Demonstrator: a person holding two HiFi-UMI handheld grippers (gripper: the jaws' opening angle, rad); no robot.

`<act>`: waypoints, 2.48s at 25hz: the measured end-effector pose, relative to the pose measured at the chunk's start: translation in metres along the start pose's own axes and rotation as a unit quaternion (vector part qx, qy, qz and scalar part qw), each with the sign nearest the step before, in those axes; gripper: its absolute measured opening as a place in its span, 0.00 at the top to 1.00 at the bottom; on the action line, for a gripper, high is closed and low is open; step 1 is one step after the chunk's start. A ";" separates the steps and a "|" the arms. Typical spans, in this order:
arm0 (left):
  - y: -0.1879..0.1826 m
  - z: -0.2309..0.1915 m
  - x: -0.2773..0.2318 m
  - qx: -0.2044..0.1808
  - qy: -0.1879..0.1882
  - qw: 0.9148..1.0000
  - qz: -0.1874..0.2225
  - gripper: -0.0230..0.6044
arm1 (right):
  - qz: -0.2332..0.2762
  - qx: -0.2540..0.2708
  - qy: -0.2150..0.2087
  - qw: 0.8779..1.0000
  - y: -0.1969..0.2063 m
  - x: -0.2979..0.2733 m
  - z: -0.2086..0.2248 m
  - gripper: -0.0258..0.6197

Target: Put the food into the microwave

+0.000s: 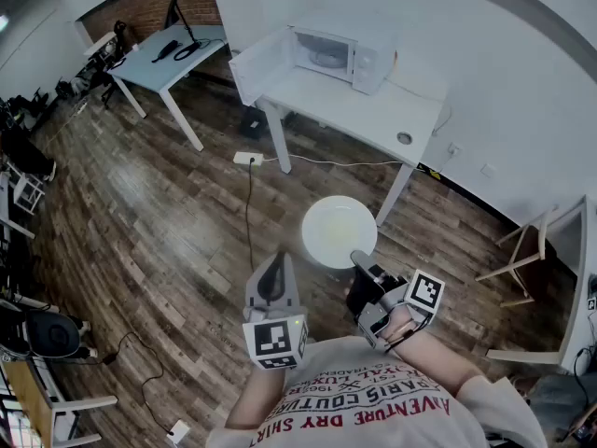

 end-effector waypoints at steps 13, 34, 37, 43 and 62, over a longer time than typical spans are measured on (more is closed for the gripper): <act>0.009 -0.012 0.001 0.005 0.006 1.000 -0.004 0.95 | -0.004 0.002 0.026 1.000 0.010 -0.007 0.005 0.91; 0.027 -0.105 -0.018 -0.003 0.028 0.999 -0.023 0.95 | -0.001 -0.004 0.036 0.999 0.048 -0.098 0.022 0.91; 0.030 -0.106 -0.041 0.001 0.019 0.999 -0.033 0.95 | -0.006 -0.014 0.041 0.999 0.030 -0.109 0.031 0.91; 0.007 -0.105 -0.115 -0.001 -0.001 0.999 -0.038 0.95 | -0.017 -0.021 0.036 0.999 -0.037 -0.144 0.031 0.92; -0.097 -0.082 -0.364 -0.004 -0.011 1.000 -0.007 0.95 | -0.037 -0.007 0.024 0.999 -0.287 -0.246 -0.004 0.92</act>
Point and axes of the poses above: the fingertips, and each gripper's own axes: x backward along the fingers, z to its right, y out of its underside, the point moved 7 cm from there along x, backward along the fingers, and after that the axes turned 10 degrees about -z, right-handed, at the moved point
